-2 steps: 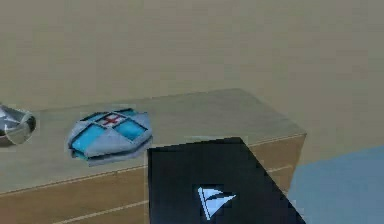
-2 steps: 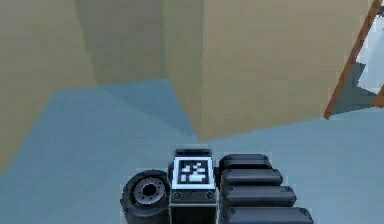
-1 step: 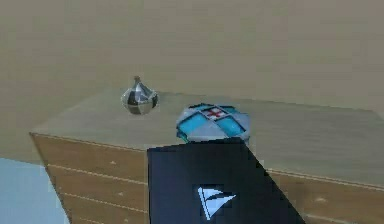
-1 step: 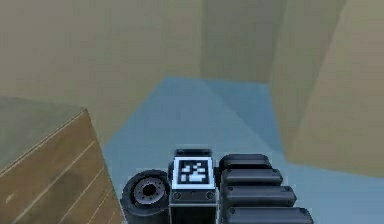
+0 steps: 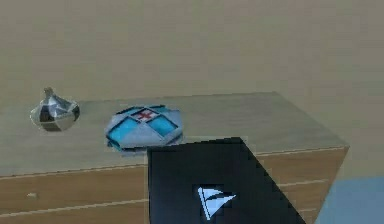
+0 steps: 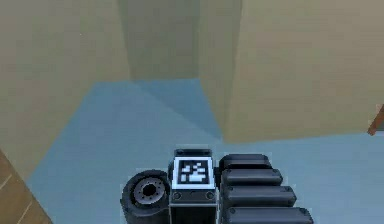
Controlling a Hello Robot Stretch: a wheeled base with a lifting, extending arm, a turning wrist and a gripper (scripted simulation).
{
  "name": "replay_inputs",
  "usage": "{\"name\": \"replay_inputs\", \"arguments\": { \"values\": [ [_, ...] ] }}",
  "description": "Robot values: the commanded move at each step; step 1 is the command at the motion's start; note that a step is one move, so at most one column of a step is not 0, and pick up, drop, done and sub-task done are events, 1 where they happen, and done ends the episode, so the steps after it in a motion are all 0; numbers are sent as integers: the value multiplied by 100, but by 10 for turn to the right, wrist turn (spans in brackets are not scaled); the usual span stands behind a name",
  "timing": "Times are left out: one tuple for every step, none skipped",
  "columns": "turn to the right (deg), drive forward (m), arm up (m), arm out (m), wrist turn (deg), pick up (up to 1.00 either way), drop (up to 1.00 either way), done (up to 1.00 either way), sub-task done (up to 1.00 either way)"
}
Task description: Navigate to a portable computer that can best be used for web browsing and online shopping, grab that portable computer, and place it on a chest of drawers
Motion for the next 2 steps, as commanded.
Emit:
{"name": "replay_inputs", "arguments": {
  "values": [
    [-60,0,0,0,0,0,0,0,0],
    [30,0,0,0,0,0,0,0,0]
  ]
}}
